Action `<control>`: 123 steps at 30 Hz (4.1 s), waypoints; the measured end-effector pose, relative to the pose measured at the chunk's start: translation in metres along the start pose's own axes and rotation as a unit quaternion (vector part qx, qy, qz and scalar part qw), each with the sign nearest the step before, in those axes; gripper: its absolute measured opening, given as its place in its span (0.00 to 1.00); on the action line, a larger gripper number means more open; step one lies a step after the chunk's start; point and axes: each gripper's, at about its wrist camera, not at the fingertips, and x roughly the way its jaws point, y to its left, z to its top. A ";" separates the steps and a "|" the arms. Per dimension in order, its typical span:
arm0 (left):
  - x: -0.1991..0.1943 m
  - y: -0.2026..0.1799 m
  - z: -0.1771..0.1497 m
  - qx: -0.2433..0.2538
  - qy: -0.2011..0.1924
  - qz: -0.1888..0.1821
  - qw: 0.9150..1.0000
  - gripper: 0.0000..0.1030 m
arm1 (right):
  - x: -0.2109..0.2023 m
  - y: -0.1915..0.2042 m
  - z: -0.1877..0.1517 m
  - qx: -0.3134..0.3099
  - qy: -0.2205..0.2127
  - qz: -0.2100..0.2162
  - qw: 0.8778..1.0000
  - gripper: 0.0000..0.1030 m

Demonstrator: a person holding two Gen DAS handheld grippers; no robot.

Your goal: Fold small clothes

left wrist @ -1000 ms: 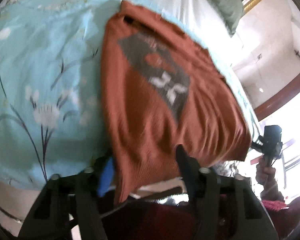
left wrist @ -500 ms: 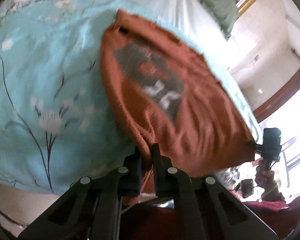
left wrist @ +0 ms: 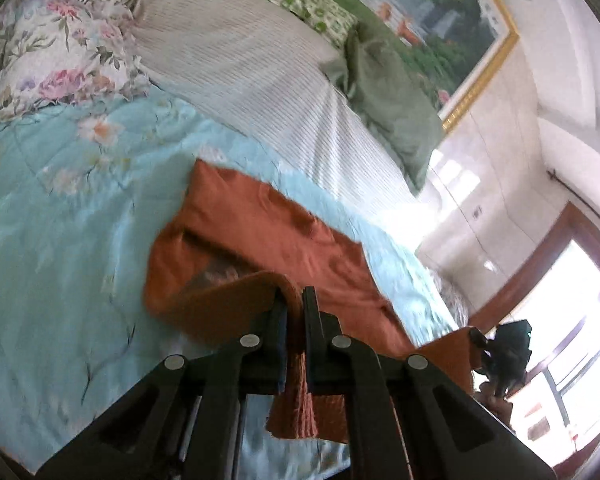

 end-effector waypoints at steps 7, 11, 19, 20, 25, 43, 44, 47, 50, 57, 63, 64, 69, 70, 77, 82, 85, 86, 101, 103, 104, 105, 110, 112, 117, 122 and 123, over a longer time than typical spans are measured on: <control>0.057 0.008 0.050 0.000 -0.023 0.062 0.998 0.04 | 0.034 -0.034 0.067 -0.001 -0.019 -0.068 0.998 0.10; 0.092 0.011 0.081 0.008 -0.039 0.100 0.994 0.04 | 0.061 -0.053 0.092 -0.002 -0.011 -0.098 0.995 0.10; 0.158 0.040 0.118 -0.013 -0.022 0.153 0.988 0.04 | 0.107 -0.105 0.120 0.029 0.015 -0.174 0.984 0.10; 0.166 0.046 0.121 -0.017 -0.019 0.161 0.987 0.04 | 0.112 -0.111 0.122 0.029 0.019 -0.182 0.983 0.10; 0.202 0.072 0.127 -0.027 0.003 0.194 0.981 0.04 | 0.142 -0.132 0.125 0.027 0.045 -0.211 0.976 0.10; 0.214 0.048 0.067 0.025 0.090 0.170 0.981 0.39 | 0.143 -0.108 0.100 0.005 0.049 -0.214 0.976 0.47; 0.216 0.039 0.059 0.042 0.103 0.163 0.980 0.40 | 0.161 -0.097 0.089 -0.020 0.088 -0.188 0.978 0.47; 0.233 0.011 0.033 0.089 0.159 0.128 0.975 0.40 | 0.205 -0.078 0.063 -0.072 0.186 -0.149 0.969 0.47; 0.258 0.005 0.026 0.114 0.196 0.145 0.963 0.40 | 0.238 -0.070 0.047 -0.125 0.255 -0.161 0.945 0.47; 0.301 0.017 0.063 0.125 0.209 0.174 0.954 0.26 | 0.252 -0.110 0.094 -0.098 0.196 -0.249 0.944 0.37; 0.323 0.043 0.121 0.088 0.166 0.259 0.947 0.32 | 0.217 -0.141 0.140 -0.016 0.079 -0.322 0.943 0.39; 0.322 0.047 0.128 0.082 0.155 0.269 0.947 0.33 | 0.208 -0.145 0.143 0.001 0.065 -0.319 0.946 0.39; 0.288 0.071 0.139 0.019 0.108 0.293 0.950 0.49 | 0.178 -0.132 0.132 0.015 0.038 -0.298 0.954 0.40; 0.280 0.072 0.136 0.011 0.102 0.293 0.951 0.50 | 0.174 -0.128 0.127 0.015 0.037 -0.294 0.955 0.40; 0.213 0.049 0.071 -0.033 0.086 0.221 0.971 0.51 | 0.161 -0.096 0.074 0.026 0.052 -0.251 0.966 0.41; 0.176 0.031 0.025 -0.062 0.076 0.162 0.982 0.64 | 0.156 -0.083 0.037 0.047 0.052 -0.226 0.972 0.43; 0.166 0.022 -0.003 -0.072 0.092 0.140 0.983 0.65 | 0.156 -0.076 0.023 0.049 0.061 -0.220 0.972 0.45; 0.163 0.021 -0.009 -0.074 0.094 0.139 0.983 0.66 | 0.156 -0.074 0.019 0.048 0.065 -0.218 0.973 0.45; 0.165 0.056 -0.019 -0.179 0.060 0.131 0.973 0.67 | 0.136 -0.052 -0.003 0.042 0.077 -0.194 0.977 0.52; 0.170 0.066 -0.006 -0.196 0.047 0.140 0.970 0.68 | 0.135 -0.051 -0.004 0.043 0.076 -0.194 0.977 0.52; 0.173 0.070 -0.001 -0.200 0.040 0.145 0.968 0.68 | 0.135 -0.052 -0.003 0.045 0.074 -0.194 0.977 0.53; 0.175 0.074 0.004 -0.204 0.034 0.150 0.967 0.67 | 0.134 -0.054 -0.003 0.048 0.072 -0.193 0.977 0.53; 0.186 0.081 0.021 -0.201 0.021 0.178 0.963 0.61 | 0.133 -0.060 0.005 0.052 0.070 -0.189 0.978 0.53; 0.188 0.076 0.025 -0.188 0.021 0.187 0.964 0.39 | 0.133 -0.064 0.013 0.051 0.067 -0.188 0.979 0.53; 0.187 0.033 0.038 -0.103 0.009 0.179 0.978 0.10 | 0.134 -0.076 0.036 0.053 0.069 -0.170 0.982 0.53; 0.212 -0.050 0.038 0.027 0.031 0.133 0.990 0.09 | 0.138 -0.087 0.055 0.067 0.075 -0.145 0.984 0.53; 0.218 -0.064 0.034 0.053 0.037 0.129 0.990 0.09 | 0.139 -0.090 0.058 0.073 0.076 -0.138 0.985 0.53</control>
